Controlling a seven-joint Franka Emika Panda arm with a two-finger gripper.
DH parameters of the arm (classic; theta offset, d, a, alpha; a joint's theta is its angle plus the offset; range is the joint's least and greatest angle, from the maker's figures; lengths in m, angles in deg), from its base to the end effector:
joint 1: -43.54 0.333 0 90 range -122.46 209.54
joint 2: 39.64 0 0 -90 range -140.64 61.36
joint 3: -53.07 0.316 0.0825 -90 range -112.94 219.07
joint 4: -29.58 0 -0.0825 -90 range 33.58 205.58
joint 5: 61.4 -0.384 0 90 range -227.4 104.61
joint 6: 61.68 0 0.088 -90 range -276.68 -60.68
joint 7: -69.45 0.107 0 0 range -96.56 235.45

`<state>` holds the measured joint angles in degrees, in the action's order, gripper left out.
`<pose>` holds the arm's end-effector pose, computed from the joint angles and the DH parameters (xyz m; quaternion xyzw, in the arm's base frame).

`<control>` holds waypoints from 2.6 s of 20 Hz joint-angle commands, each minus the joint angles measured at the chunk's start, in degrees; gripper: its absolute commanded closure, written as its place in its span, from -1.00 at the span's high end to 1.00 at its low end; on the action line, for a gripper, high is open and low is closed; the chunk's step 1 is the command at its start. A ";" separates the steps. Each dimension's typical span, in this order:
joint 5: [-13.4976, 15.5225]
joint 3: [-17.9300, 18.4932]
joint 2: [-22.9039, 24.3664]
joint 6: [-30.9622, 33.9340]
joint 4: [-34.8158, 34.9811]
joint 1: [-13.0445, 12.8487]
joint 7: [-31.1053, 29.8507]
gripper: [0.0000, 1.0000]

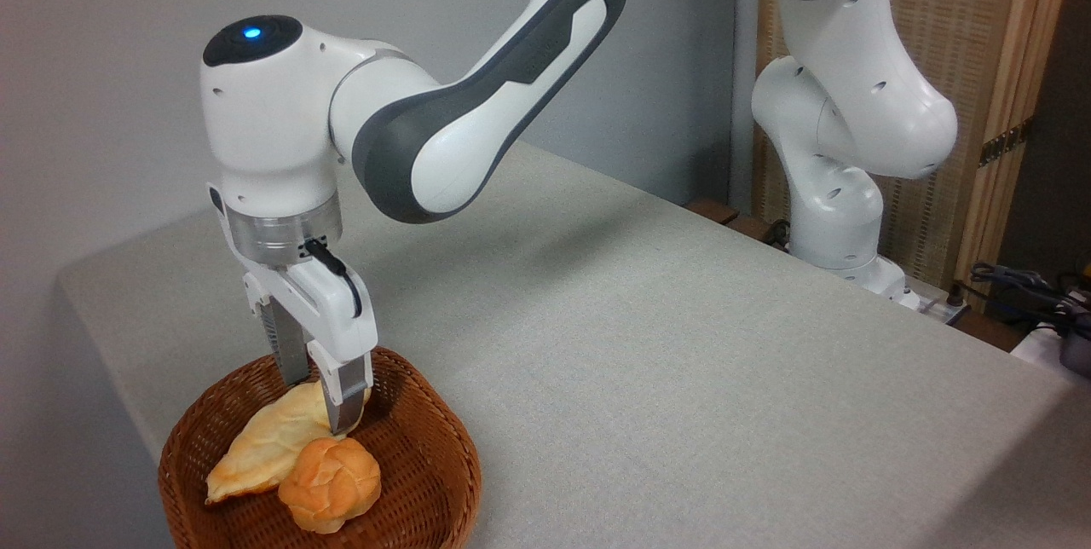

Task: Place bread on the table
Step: 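Close the gripper on the edge of the flat bread, then lift the flat bread out of the basket and carry it over the table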

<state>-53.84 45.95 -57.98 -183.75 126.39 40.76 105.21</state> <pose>0.6511 -0.1117 0.4249 0.9305 -0.3529 0.0767 0.0615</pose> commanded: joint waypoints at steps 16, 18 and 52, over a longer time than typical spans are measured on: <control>2.19 -0.36 -0.47 -0.02 -1.88 0.23 0.62 -0.69; 3.60 0.25 -0.29 1.64 -3.38 0.40 0.62 -0.69; -0.70 2.19 20.10 29.69 12.61 -1.35 13.63 0.49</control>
<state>-53.88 47.84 -36.66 -152.94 138.05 40.01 118.33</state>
